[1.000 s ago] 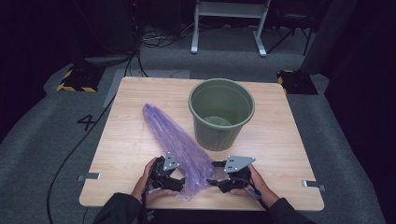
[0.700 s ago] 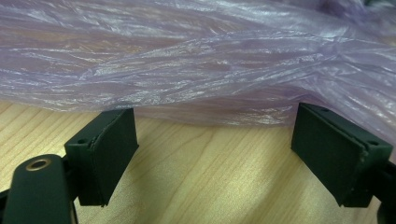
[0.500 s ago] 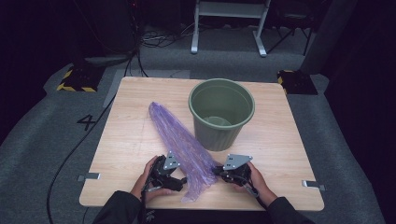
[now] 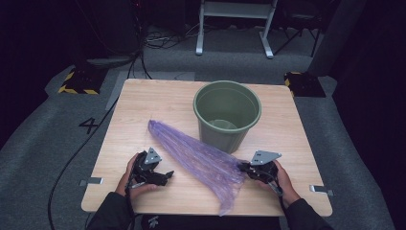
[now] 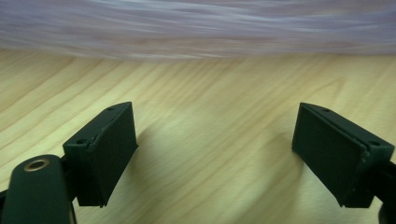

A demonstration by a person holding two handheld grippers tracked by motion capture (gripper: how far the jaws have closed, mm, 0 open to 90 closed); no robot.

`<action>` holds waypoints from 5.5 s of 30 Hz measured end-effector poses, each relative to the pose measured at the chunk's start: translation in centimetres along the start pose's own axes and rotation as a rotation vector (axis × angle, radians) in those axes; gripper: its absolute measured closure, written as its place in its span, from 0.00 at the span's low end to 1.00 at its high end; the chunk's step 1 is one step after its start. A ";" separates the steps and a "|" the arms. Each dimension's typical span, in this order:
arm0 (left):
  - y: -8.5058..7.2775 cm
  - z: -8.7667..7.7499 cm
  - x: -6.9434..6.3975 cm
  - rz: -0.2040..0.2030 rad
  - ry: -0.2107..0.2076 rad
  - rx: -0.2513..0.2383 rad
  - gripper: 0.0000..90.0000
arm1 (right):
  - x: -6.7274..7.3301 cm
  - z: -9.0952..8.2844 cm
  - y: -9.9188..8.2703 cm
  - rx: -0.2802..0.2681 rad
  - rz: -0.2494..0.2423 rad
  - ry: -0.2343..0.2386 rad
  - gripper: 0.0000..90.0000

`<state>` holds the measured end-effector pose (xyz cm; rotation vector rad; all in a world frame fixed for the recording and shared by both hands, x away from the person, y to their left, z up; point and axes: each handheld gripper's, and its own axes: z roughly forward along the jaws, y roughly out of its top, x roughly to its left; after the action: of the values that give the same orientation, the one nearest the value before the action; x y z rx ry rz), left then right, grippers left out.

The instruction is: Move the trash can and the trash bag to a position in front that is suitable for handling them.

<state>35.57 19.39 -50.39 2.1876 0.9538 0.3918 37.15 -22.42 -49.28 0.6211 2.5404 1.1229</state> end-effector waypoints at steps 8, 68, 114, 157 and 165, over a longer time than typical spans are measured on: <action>0.0 0.0 0.4 -0.010 0.011 0.005 0.13 | -4.0 -2.6 -2.8 0.000 0.091 -0.096 0.90; -0.6 -0.6 1.6 -0.023 0.022 0.011 0.10 | -5.7 -6.4 -5.9 0.052 0.190 -0.296 0.92; 1.1 1.2 -2.3 0.048 -0.049 0.017 0.07 | -2.6 -3.2 -2.9 -0.032 0.192 -0.172 0.81; 1.3 1.4 -2.4 0.075 -0.073 0.018 0.07 | -5.6 -3.2 -0.9 -0.100 0.262 -0.184 0.25; 1.4 1.5 -2.5 0.085 -0.087 0.018 0.07 | -6.7 -0.3 -1.4 0.004 0.291 -0.160 0.22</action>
<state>35.39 16.19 -50.43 2.2478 0.8229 0.3257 42.42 -26.79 -49.50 1.0640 2.3685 1.1073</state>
